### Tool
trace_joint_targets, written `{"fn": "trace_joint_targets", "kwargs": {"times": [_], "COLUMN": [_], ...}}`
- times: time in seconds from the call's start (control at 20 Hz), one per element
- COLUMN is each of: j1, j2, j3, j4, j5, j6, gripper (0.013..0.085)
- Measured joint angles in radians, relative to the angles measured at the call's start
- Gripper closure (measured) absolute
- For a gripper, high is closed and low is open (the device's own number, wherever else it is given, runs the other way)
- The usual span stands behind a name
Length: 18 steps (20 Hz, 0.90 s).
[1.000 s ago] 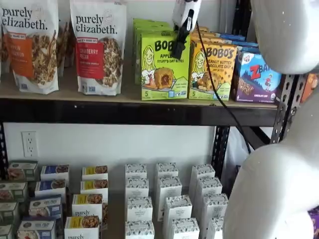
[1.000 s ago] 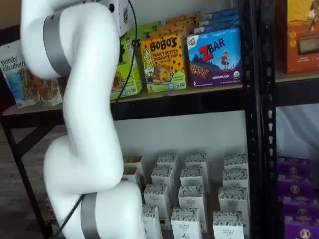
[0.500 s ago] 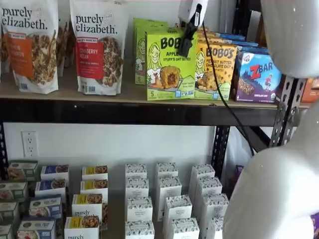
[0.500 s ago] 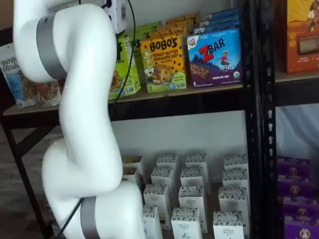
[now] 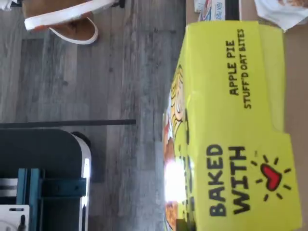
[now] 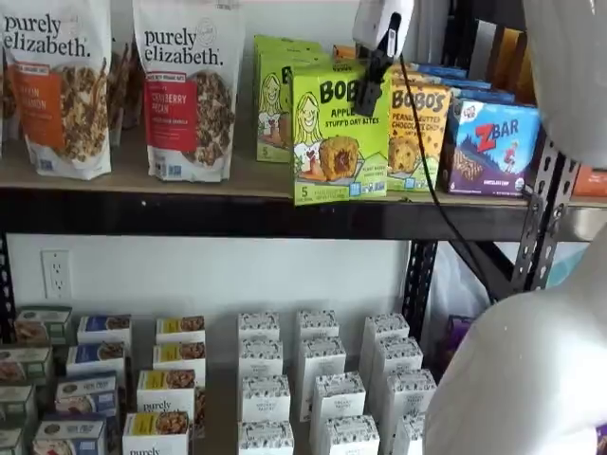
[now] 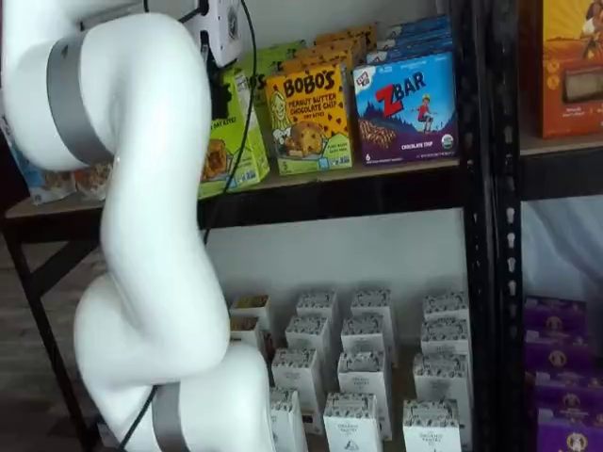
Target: Pick the green box on the top shelf, the fourth from the left
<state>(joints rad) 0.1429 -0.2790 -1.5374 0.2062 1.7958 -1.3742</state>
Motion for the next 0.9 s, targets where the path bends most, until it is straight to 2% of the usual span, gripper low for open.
{"fn": "trace_joint_targets", "kwargs": {"times": [0.9], "j1": [-0.042], "j2": [-0.173], "j3": [0.201], "j4": [-0.016], "j5": [-0.031], "j6": [-0.049], "gripper": [0.0690]}}
